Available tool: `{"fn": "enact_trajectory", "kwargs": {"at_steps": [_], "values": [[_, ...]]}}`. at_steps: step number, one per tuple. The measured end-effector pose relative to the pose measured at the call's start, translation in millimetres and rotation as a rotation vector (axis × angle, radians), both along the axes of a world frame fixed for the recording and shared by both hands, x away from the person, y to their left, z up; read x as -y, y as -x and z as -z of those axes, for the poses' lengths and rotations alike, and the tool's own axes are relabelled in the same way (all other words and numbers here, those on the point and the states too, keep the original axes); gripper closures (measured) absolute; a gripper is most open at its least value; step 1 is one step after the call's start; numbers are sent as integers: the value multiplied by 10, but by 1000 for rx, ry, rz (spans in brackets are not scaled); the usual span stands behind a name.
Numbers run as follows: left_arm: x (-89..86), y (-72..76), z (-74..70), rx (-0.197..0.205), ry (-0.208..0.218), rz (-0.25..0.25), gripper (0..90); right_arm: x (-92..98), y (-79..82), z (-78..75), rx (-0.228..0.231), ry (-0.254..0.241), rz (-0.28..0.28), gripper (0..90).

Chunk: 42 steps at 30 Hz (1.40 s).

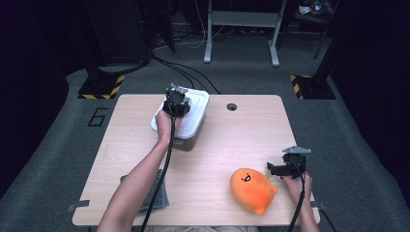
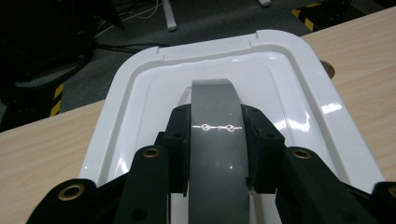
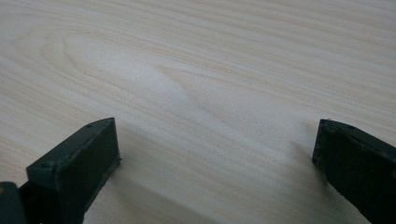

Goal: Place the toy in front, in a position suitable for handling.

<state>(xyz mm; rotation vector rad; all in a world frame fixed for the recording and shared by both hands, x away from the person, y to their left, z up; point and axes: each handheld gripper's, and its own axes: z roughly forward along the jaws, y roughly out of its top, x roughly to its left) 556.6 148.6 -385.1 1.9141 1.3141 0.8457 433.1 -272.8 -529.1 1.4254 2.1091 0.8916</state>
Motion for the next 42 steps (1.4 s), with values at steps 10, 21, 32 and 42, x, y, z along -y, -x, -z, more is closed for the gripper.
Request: {"fn": "enact_trajectory", "kwargs": {"at_steps": [10,21,32,42], "values": [[-123,-5,15,16,-26,-19,658,0,0,0,0,0,1,0],[-258,-27,37,39,-62,-46,656,-1,1,0,-1,-1,2,0],[-383,-58,53,25,-64,-54,652,0,0,0,0,0,0,0],[-475,-85,75,18,-56,-79,652,0,-1,0,0,0,1,0]]}}
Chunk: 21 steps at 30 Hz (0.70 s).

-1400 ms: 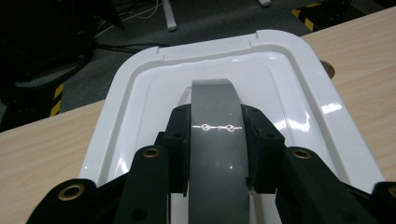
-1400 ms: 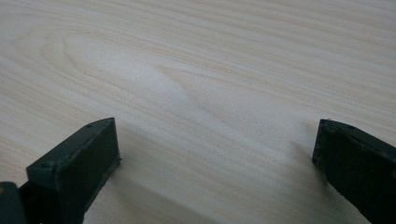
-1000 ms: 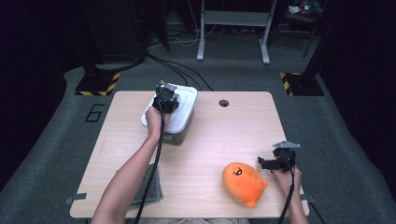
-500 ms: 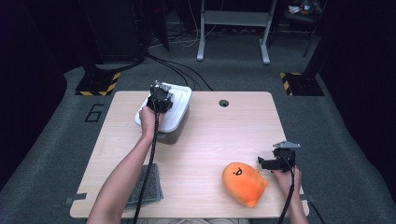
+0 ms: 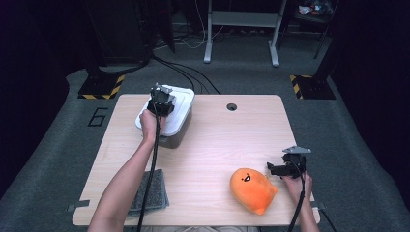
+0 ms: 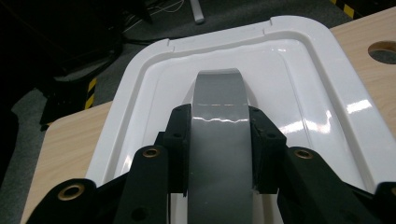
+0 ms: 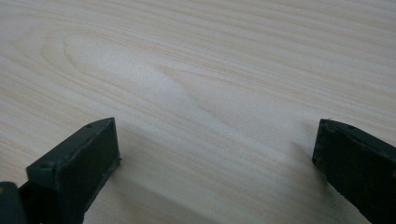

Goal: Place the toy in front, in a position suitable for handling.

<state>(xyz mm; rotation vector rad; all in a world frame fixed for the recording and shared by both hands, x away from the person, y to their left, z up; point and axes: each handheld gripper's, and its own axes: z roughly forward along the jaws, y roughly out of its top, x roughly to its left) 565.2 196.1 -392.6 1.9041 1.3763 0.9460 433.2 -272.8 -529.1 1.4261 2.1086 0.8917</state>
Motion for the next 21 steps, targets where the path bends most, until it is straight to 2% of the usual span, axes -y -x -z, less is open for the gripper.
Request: {"fn": "enact_trajectory", "kwargs": {"at_steps": [4,7,13,19,21], "values": [[-24,-9,19,-18,-14,8,652,-4,3,0,-4,-4,5,0],[-62,-9,34,-25,-10,2,651,0,1,0,0,0,0,0],[-139,-20,39,-22,4,-17,649,-3,2,0,-2,-3,3,0],[-181,-21,35,-26,-5,-14,649,-6,5,-1,-5,-5,6,0],[-186,-22,38,-23,3,-20,649,-3,3,0,-3,-3,3,0]]}}
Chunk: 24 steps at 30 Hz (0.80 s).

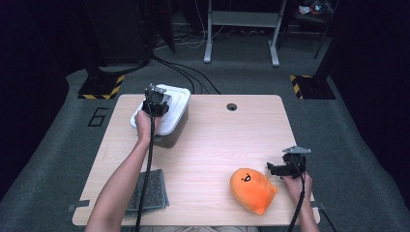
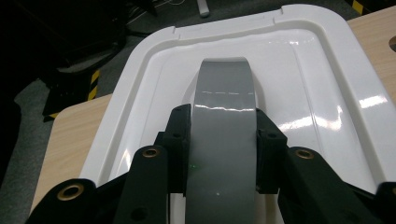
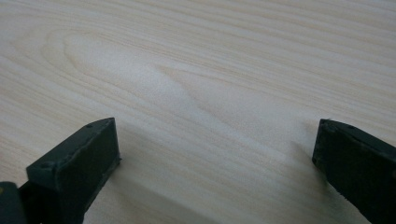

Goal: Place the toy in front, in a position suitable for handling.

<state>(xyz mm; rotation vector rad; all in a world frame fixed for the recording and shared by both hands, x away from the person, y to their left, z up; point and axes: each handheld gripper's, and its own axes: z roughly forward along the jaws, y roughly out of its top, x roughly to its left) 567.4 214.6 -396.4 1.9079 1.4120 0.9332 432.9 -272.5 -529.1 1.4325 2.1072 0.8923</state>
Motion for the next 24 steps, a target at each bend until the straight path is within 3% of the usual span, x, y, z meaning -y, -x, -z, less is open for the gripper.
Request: {"fn": "enact_trajectory", "kwargs": {"at_steps": [3,6,9,12,18,24], "values": [[6,3,-2,-3,-1,11,627,0,0,0,0,0,0,0],[10,20,-17,-22,4,29,522,0,0,0,0,0,0,0],[10,48,-59,-18,26,48,375,-1,1,0,-1,-2,2,0],[-4,101,-143,-4,33,71,283,-2,1,0,-2,-2,2,0],[-67,233,-311,9,70,119,172,0,0,0,-1,-1,1,0],[-226,387,-457,28,125,138,138,-2,0,0,-1,-2,2,0]]}}
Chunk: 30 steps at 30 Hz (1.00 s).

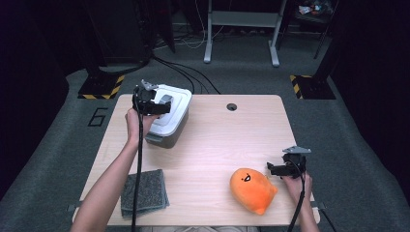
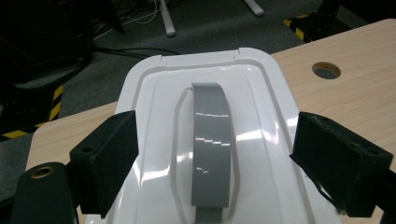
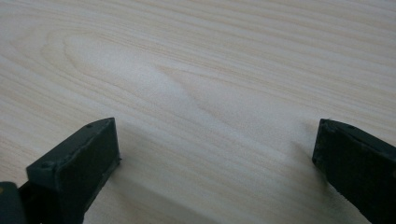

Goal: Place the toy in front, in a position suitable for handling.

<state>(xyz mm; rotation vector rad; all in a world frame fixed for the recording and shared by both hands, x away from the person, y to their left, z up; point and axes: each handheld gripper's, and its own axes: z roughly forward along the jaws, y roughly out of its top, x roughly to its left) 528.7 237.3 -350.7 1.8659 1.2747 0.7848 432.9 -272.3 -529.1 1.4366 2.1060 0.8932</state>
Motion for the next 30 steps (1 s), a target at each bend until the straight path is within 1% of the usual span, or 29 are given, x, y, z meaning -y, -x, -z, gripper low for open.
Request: {"fn": "enact_trajectory", "kwargs": {"at_steps": [1,2,3,5,6,7,15,16,17,18,20,22,24,27,29,30], "values": [[-47,40,-20,6,11,2,134,0,0,0,0,0,0,0],[-87,78,-39,-3,11,0,128,1,-1,0,1,1,-1,0],[-123,111,-36,12,20,-8,126,4,-3,0,3,3,-4,0],[-202,182,-38,8,35,-10,121,2,-1,0,0,1,-1,0],[-244,217,-32,16,49,-12,120,2,-2,0,1,1,-2,0],[-288,254,-28,13,51,-12,120,3,-2,0,1,2,-2,0],[-613,519,80,26,78,-30,115,4,-4,0,1,3,-4,0],[-652,553,101,25,78,-34,115,4,-4,0,1,3,-4,0],[-697,592,128,17,68,-42,114,3,-4,0,1,3,-3,0],[-720,610,158,28,71,-53,114,3,-4,0,1,3,-3,0],[-794,663,214,11,69,-65,113,3,-4,0,1,3,-3,0],[-876,725,281,9,79,-78,112,3,-4,0,1,3,-4,0],[-954,777,338,15,87,-91,109,3,-4,0,1,3,-3,0],[-1042,842,427,14,95,-109,108,3,-4,0,0,3,-4,0],[-1097,888,515,-7,88,-114,103,3,-4,0,1,3,-3,0],[-1115,904,567,-6,85,-116,103,3,-4,0,1,3,-4,0]]}}
